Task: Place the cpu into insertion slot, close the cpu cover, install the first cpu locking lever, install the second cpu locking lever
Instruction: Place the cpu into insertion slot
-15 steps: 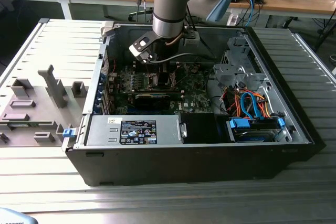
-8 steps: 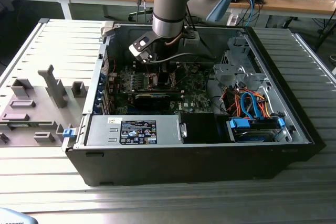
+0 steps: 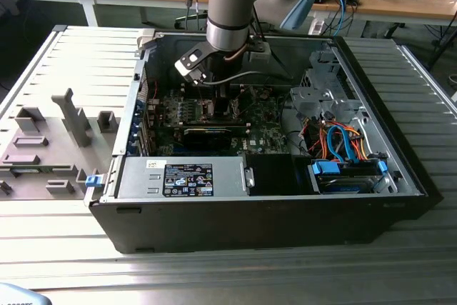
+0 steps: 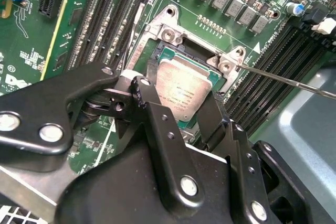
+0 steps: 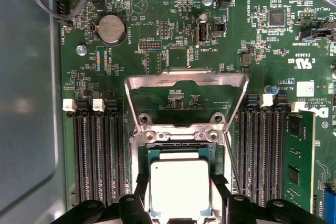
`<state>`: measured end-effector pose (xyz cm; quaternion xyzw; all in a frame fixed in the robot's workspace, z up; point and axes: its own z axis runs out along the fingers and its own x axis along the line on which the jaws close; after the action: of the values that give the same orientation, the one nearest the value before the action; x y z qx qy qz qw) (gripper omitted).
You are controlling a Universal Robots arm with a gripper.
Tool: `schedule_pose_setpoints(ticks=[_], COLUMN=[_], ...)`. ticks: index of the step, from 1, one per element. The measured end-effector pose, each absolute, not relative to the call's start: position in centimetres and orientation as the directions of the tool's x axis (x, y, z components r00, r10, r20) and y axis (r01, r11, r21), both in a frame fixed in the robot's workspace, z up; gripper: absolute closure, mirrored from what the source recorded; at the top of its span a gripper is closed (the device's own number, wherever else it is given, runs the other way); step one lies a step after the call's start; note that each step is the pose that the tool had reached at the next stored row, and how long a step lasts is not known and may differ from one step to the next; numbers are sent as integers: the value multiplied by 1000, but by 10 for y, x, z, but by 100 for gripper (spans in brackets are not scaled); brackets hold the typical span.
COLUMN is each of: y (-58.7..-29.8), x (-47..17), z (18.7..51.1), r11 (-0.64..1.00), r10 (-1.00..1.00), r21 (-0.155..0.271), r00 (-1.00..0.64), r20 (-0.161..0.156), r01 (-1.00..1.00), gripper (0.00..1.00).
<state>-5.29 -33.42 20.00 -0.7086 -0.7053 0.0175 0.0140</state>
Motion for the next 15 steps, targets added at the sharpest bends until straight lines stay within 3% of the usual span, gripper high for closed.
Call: schedule_pose_setpoints(ticks=[15], y=[-335], x=[-53], z=[199], r11=[-5], r10=[1000], r21=[-44], r00=[5], r20=[-5], r01=[999], gripper=[45])
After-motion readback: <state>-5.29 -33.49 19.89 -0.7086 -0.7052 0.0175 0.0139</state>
